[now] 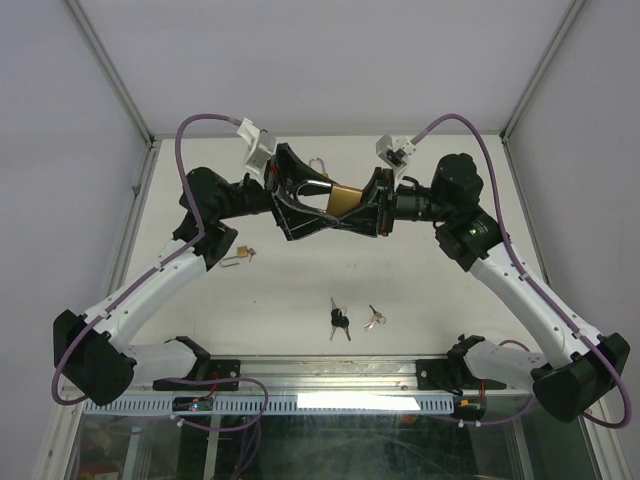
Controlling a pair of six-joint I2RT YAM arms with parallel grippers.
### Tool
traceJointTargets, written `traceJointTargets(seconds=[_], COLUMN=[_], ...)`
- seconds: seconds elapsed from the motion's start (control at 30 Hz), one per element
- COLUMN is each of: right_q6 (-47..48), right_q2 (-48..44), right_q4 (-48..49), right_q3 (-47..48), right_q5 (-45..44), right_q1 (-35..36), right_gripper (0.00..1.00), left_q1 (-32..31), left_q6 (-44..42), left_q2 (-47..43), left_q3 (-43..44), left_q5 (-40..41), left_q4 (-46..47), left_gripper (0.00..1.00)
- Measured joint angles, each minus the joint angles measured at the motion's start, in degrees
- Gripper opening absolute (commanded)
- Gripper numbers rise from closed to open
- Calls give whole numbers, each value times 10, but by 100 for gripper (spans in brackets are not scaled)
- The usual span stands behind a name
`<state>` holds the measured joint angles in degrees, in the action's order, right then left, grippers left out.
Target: Unlock with the key
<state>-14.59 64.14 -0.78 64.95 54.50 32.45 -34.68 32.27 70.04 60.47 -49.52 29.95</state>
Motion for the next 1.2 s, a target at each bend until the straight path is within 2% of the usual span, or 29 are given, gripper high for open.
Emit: traceJointTargets(seconds=[0.07,0.17,0.33,0.43,0.6,0.7,0.83,0.87,0.9,1.0,1.03,1.1,1.2], right_q6=[-12,-26,-46,-55,-55,-54,-49,-47,-45,-39,-37,-35,-34], right_q2=[0,0,0,1,2,3,8,11,14,20,20,20,21], right_q4=[-3,-8,-20,-21,-33,-43,-59,-66,-71,-77,-80,-86,-94], right_q3=[-4,-7,-7,-7,-7,-6,-5,-2,1,12,14,19,27], right_q5=[5,16,38,52,64,64,63,62,63,63,64,67,73], right_q1=[-7,-19,-26,-26,-26,-26,-26,-26,-26,-22,-22,-21,-23], right_gripper=[0,0,0,0,0,0,0,0,0,0,0,0,0], left_q1=[13,49,96,96,96,96,96,96,96,96,96,97,97], left_q6=[-19,-83,-259,-337,-363,-363,-390,-394,-398,-403,-408,-422,-452], left_q2=[-9,-25,-43,-39,-19,-3,14,17,21,38,40,42,36], left_q3=[0,0,25,54,87,100,118,122,126,139,141,141,141], left_q5=[-17,-66,-107,-107,-124,-143,-154,-154,-154,-159,-162,-169,-171], left_q4=[1,-14,-127,-196,-255,-287,-348,-358,-369,-391,-395,-414,-432], left_gripper=[95,95,78,79,70,68,47,45,48,79,85,91,93])
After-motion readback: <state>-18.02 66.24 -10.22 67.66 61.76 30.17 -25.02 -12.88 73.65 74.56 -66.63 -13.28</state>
